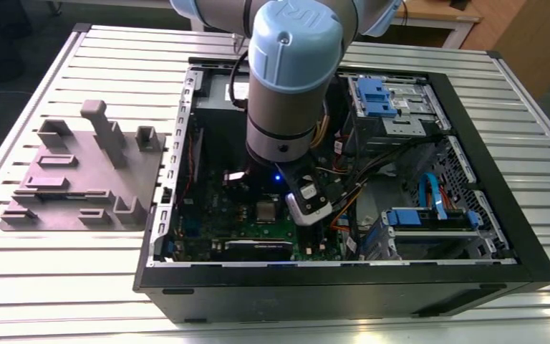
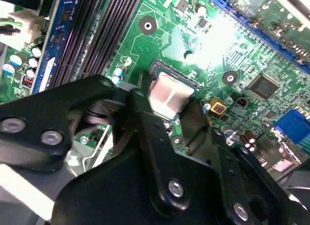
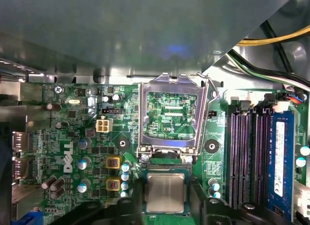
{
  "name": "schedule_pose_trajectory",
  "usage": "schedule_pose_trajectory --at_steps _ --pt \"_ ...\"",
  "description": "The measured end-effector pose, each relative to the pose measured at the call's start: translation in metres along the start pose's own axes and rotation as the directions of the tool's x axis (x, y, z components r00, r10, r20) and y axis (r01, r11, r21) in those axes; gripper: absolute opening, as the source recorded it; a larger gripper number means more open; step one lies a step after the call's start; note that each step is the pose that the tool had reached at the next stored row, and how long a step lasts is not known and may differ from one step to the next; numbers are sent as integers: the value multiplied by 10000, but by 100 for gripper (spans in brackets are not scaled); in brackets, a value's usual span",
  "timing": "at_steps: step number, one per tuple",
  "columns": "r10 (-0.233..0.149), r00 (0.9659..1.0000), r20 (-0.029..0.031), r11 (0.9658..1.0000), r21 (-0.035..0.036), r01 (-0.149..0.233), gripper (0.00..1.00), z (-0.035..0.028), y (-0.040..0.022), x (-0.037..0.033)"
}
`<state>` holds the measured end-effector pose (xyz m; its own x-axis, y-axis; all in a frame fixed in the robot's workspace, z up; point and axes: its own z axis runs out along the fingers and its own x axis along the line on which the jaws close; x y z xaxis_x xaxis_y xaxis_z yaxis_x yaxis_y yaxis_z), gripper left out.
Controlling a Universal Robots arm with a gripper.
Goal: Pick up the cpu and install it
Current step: 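Place the cpu into insertion slot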
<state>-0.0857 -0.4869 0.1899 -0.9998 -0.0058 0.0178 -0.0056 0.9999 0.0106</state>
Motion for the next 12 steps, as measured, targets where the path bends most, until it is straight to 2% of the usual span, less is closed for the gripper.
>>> schedule_pose_trajectory --at_steps 1,2,12 --pt "0 10000 -2 10000 0 0 53 0 0 0" --pt "0 10000 -2 10000 -1 0 46 0 0 -1" --pt "-22 10000 -1 10000 -3 22 46 0 -11 -5"
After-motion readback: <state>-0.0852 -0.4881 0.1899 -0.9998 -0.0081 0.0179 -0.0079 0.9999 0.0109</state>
